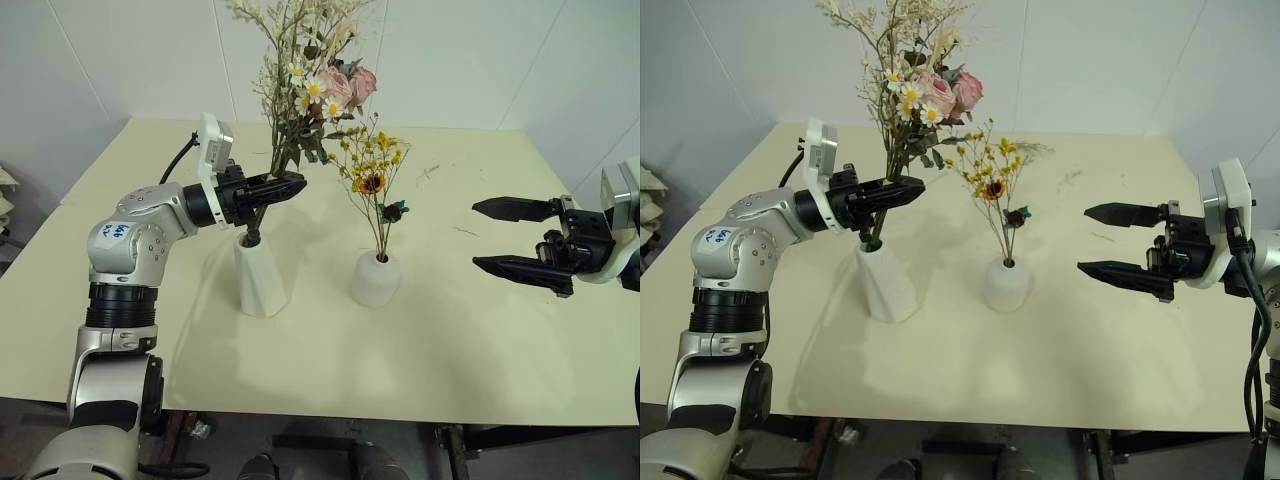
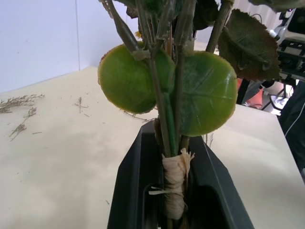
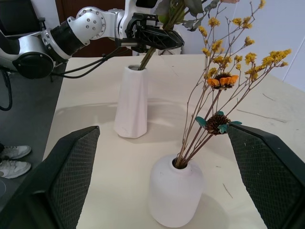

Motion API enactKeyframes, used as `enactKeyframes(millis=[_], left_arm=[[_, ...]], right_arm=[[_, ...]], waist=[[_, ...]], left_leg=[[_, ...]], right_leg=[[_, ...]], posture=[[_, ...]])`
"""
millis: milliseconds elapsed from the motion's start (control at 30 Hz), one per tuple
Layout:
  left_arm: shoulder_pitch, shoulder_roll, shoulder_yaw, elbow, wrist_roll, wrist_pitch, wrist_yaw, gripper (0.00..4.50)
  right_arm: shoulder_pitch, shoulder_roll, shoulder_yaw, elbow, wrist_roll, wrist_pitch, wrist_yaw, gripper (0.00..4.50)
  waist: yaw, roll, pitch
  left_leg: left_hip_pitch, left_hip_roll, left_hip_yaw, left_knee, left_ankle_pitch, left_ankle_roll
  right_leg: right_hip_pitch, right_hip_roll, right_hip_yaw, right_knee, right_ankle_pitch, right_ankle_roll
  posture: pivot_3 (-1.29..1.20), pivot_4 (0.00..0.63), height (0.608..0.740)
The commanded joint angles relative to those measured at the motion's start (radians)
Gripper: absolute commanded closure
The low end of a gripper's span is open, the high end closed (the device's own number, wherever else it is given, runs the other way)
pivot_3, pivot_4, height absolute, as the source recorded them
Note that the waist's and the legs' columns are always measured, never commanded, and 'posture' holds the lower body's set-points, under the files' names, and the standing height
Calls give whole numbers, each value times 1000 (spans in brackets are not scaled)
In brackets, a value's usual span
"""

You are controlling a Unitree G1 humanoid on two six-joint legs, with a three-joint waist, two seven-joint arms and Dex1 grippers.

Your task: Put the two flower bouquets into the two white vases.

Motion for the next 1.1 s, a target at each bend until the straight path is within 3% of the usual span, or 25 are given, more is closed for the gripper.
enactKeyframes(millis=[33, 400, 767, 1100], left_arm=[[14, 12, 47, -92, -78, 40, -8, 4381], [98, 47, 116, -147, -156, 66, -16, 4381], [122, -25, 159, -77, -189, -78, -74, 4381], [143, -50, 130, -50, -192, -90, -101, 4381]], right_arm=[[-4, -2, -20, -14, 6, -22, -6, 0], [5, 3, -18, -16, 8, -31, -16, 0], [5, 13, -11, -16, 5, -35, -21, 0], [8, 16, -11, -17, 1, -38, -27, 0]], waist=[[1, 0, 0], [0, 0, 0], [1, 0, 0], [1, 0, 0]], left_leg=[[0, 0, 0, 0, 0, 0], [0, 0, 0, 1, 0, 0], [0, 0, 0, 1, 0, 0], [0, 0, 0, 1, 0, 0]], right_leg=[[0, 0, 0, 0, 0, 0], [0, 0, 0, 0, 0, 0], [0, 0, 0, 0, 0, 0], [0, 0, 0, 0, 0, 0]], posture=[[0, 150, 740], [0, 150, 740], [0, 150, 740], [0, 150, 740]])
